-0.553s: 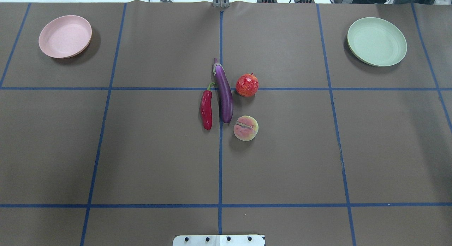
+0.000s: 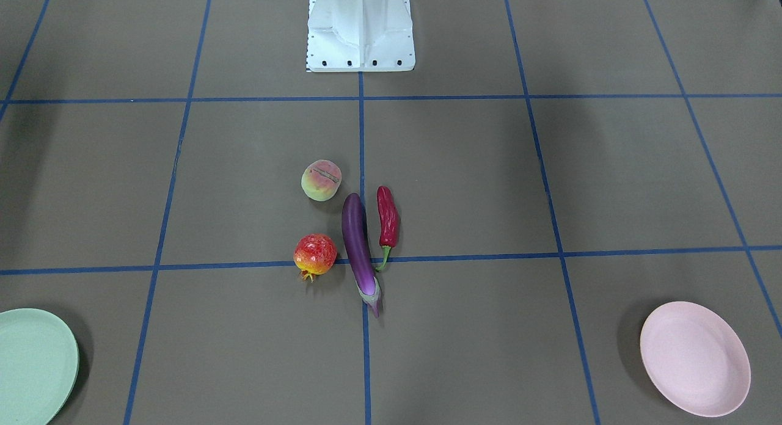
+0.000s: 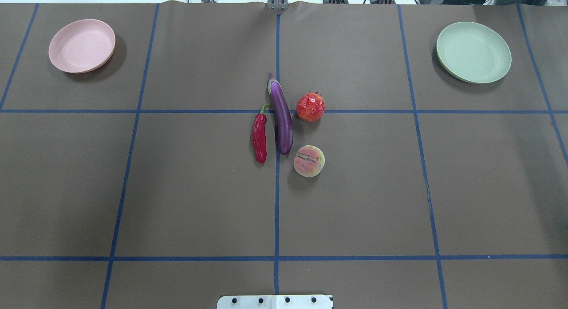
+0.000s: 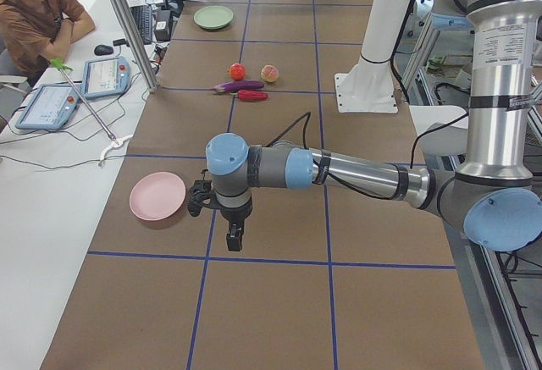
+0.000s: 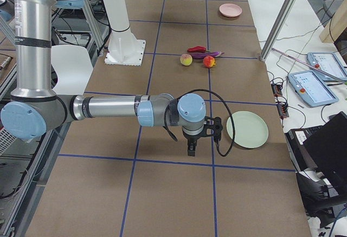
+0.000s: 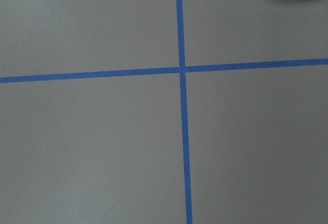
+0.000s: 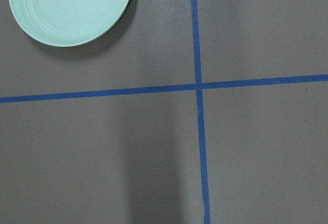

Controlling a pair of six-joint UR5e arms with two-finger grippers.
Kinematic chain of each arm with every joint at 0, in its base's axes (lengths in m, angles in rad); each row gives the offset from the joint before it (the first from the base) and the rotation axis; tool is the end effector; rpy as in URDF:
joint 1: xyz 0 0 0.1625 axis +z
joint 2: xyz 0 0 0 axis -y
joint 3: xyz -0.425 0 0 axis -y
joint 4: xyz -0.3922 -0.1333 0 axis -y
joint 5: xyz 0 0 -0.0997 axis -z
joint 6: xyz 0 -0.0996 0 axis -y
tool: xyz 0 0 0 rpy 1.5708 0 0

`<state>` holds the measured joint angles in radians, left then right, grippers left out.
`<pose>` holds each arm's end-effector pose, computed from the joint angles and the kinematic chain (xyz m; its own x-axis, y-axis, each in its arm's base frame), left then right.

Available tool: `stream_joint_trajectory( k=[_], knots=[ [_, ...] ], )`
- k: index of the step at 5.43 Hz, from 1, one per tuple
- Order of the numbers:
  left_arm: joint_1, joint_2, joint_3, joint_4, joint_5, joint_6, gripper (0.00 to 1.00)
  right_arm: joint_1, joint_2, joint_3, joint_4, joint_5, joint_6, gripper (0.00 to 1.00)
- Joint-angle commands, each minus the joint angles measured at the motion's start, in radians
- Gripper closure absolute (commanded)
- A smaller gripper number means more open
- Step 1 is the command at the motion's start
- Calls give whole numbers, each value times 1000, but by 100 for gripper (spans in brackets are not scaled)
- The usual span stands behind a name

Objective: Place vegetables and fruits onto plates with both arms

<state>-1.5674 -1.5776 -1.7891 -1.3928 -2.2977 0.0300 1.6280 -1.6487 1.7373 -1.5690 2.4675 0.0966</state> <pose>-0.0655 -0.4885 0.5696 0.7467 0.0638 -0.6621 -0.0258 0.9974 0.0670 0.0818 -0.4586 0.6044 0.6188 0.0613 0.7832 -0.1172 0.9930 0.0148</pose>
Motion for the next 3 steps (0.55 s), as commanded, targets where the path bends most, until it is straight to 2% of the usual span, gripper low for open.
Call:
stream_joint_trajectory(
  k=[1,2,3],
  knots=[
    [41,-164,7,69,3,-7,0,0,3,2,-2,4,0,0],
    [67,-189,-4,43,-3,-7,0,0,4,2,-2,4,2,0],
    [190,-214,-7,-115,6,-25,0,-2,13,-1,-3,4,3,0]
  ],
)
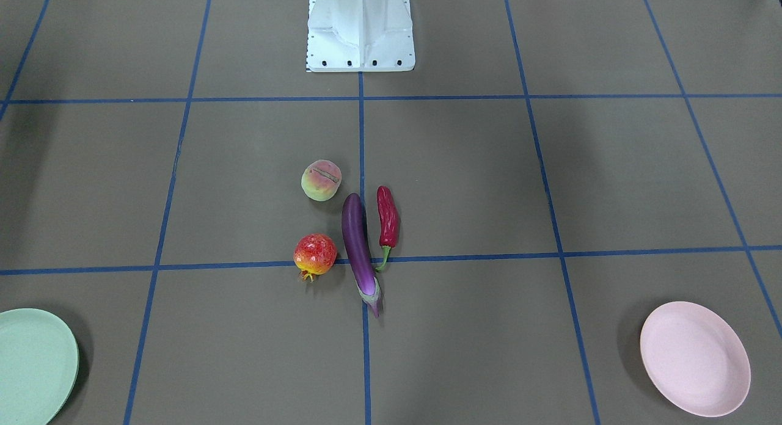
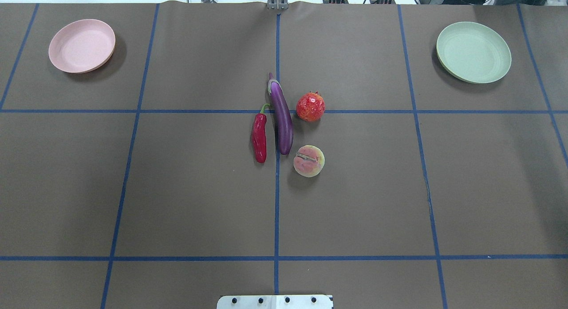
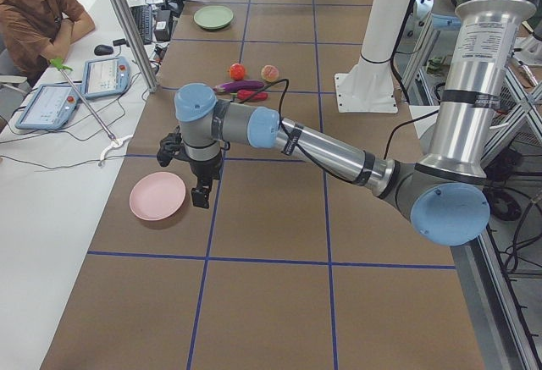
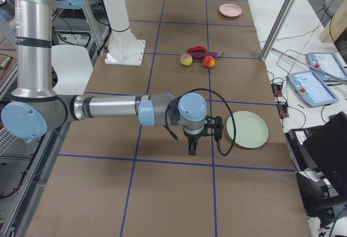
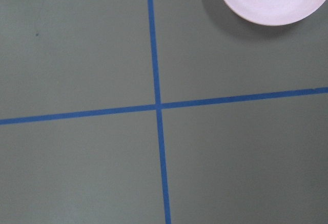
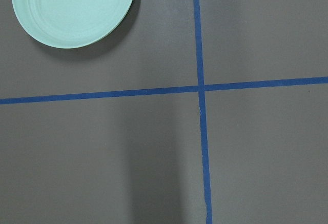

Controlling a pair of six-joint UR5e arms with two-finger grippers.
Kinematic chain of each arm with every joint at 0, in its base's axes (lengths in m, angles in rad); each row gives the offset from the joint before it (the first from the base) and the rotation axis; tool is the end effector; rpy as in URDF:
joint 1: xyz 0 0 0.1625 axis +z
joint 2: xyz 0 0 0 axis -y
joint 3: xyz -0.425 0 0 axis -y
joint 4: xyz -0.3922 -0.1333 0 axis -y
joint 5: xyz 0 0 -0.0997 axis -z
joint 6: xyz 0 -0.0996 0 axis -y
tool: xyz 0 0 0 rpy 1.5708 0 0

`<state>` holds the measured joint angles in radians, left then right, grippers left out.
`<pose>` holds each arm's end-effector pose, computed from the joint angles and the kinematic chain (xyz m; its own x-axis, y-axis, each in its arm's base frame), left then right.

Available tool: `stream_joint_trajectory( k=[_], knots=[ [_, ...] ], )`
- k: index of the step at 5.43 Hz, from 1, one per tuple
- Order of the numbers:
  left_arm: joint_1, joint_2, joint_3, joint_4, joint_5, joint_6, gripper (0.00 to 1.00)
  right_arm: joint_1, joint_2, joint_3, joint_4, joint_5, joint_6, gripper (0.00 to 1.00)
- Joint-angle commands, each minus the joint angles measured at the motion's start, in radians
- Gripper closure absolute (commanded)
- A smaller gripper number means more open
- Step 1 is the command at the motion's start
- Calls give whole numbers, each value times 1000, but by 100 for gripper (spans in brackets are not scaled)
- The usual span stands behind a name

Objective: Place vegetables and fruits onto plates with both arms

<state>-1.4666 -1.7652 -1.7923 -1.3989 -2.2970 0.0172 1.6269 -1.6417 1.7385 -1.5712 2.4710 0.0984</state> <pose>-0.0090 -0.5596 0.4692 0.7251 0.2539 -0.6401 -0.1134 0.9609 0.2526 0.0813 -0.4616 0.6005 0.6162 0.0574 0.7855 -0.1169 0.9930 0.0192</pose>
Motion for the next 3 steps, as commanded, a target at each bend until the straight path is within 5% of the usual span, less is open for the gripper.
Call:
stream_joint_trajectory(
  k=[1,3],
  knots=[
    [183,-64,4,-214,5,-233,0,-2,14,1,0,0,3,0],
    [335,-243,23,-219,4,-451,0,-7,29,1,-1,2,10,0]
  ],
)
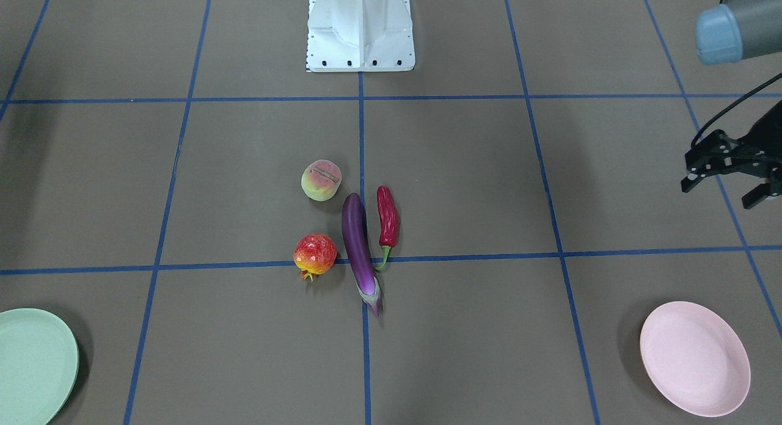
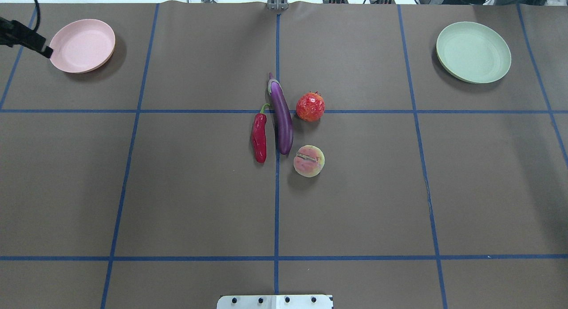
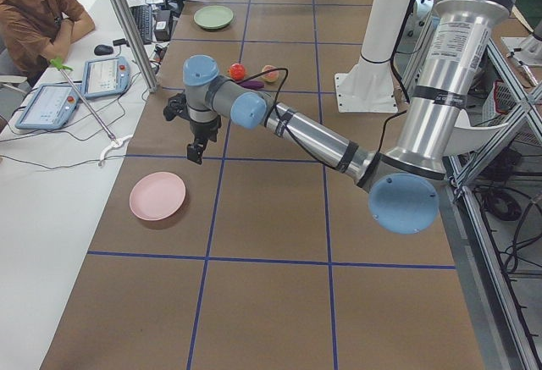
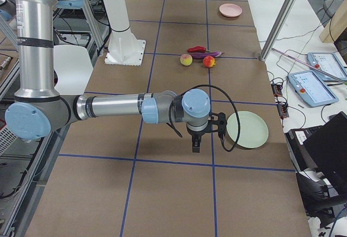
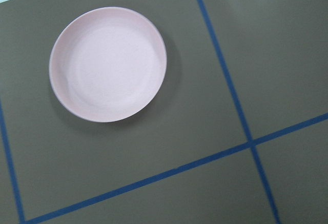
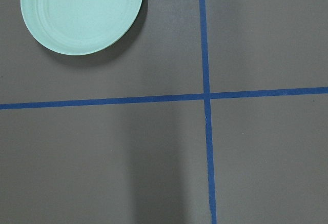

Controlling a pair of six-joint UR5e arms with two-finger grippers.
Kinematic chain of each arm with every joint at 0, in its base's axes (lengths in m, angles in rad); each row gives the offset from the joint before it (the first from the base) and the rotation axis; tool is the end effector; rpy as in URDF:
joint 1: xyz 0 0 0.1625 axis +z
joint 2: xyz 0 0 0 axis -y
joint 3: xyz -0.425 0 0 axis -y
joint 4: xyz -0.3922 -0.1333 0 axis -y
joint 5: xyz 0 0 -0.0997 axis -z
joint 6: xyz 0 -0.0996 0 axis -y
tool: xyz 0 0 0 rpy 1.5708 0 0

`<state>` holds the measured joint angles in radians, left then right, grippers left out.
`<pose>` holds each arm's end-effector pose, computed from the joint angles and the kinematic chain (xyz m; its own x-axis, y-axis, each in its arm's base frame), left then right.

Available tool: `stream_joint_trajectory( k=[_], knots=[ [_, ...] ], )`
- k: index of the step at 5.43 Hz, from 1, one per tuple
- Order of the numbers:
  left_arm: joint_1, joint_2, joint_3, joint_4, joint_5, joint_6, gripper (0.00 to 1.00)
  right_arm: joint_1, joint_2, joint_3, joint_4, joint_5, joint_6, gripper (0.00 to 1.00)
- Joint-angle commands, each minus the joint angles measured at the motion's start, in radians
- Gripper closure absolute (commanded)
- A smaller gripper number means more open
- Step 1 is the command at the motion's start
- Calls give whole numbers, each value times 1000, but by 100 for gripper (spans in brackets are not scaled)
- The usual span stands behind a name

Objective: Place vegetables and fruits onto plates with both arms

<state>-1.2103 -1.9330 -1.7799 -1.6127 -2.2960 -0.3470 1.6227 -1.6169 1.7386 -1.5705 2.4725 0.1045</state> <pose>0.1505 -0.5898 0.3514 0.6300 0.3239 -0.7058 -0.0789 0.9309 0.3567 0.0798 -0.4727 0.5886 0.6156 0.0406 0.7870 -0.1163 0.9924 0.0398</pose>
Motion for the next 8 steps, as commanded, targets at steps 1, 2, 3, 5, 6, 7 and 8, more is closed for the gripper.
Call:
stream_joint_trajectory(
  k=[1,2,3,5,6,7,8],
  knots=[
    [188,-204,81,-7,7,-357,0,-15,38,10,1,-1,9,0],
    [316,-353,167,-7,114,-550,0,-20,51,7,4,-1,11,0],
    [419,-479,274,-12,230,-708,0,-29,52,6,3,-3,12,0],
    [472,-561,529,-249,282,-829,0,-43,60,-1,3,11,12,0],
    [501,-564,590,-295,305,-834,1,-55,65,2,4,25,20,0],
    [526,-564,597,-299,323,-834,1,-78,84,4,6,25,40,0],
    [544,-564,609,-300,323,-831,1,-78,94,10,4,31,44,0]
  ],
)
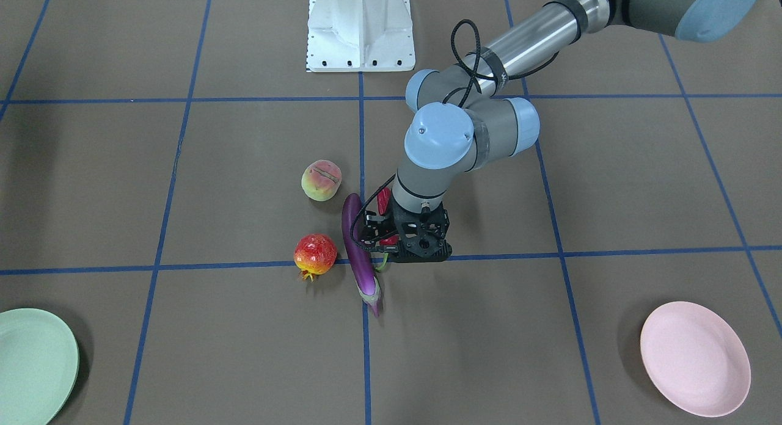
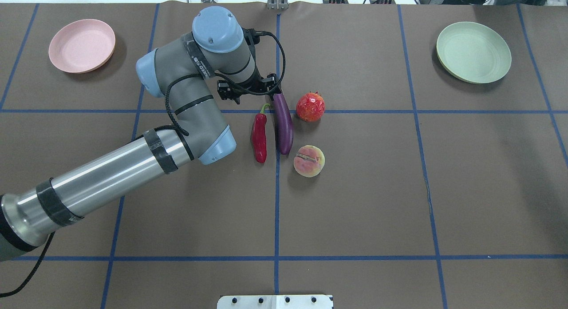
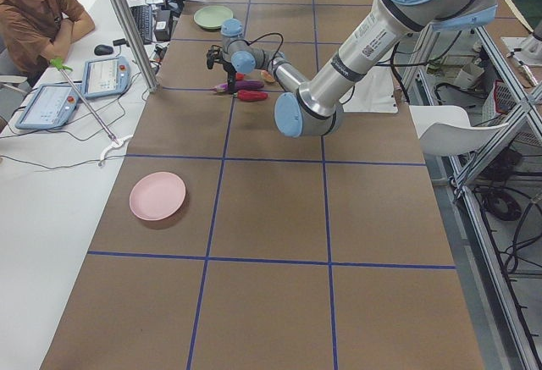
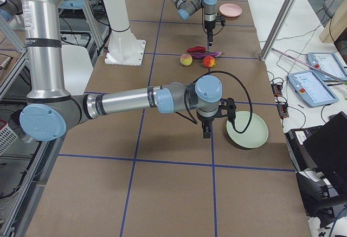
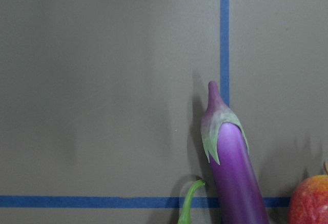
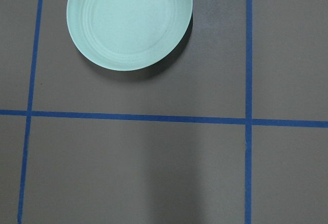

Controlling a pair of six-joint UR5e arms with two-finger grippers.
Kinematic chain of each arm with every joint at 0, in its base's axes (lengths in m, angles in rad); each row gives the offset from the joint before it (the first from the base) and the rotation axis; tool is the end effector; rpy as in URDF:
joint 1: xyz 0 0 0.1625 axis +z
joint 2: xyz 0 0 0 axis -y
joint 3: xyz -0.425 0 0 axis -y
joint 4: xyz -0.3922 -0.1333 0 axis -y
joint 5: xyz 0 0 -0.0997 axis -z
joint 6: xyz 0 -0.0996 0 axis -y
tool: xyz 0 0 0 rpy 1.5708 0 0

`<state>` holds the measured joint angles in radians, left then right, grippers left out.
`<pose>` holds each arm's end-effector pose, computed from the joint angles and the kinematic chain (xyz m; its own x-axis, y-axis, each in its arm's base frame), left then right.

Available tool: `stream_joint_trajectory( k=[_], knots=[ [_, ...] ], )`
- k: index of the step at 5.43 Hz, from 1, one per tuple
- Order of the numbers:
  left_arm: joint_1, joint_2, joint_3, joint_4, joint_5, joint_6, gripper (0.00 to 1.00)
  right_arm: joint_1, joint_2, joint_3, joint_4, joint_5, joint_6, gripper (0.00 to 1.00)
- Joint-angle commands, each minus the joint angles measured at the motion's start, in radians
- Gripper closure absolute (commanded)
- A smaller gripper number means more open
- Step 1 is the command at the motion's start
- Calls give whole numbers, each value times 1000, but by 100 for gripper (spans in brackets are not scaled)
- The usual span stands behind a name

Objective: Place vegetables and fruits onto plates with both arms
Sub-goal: 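Reach the left gripper down and grasp the red chili pepper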

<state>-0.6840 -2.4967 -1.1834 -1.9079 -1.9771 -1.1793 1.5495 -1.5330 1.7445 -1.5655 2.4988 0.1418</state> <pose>0.5688 -0.5849 0.1989 0.5906 -0.0293 -0.8064 0.1297 0.9898 0.0590 0.0427 -0.5108 0.5417 0.5926 -0.0451 0.8042 -0.0636 0.9927 0.1025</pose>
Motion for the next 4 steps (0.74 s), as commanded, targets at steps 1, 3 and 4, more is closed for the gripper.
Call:
stream_joint_trajectory(
  k=[1,3,4],
  knots=[
    [29,2,18,-5,4,4,2,-5,11,6,-2,5,22,0],
    [47,2,38,-3,3,7,9,-12,28,4,-2,3,88,0],
    [57,4,47,-5,3,7,13,-12,33,6,-2,3,94,0]
  ],
)
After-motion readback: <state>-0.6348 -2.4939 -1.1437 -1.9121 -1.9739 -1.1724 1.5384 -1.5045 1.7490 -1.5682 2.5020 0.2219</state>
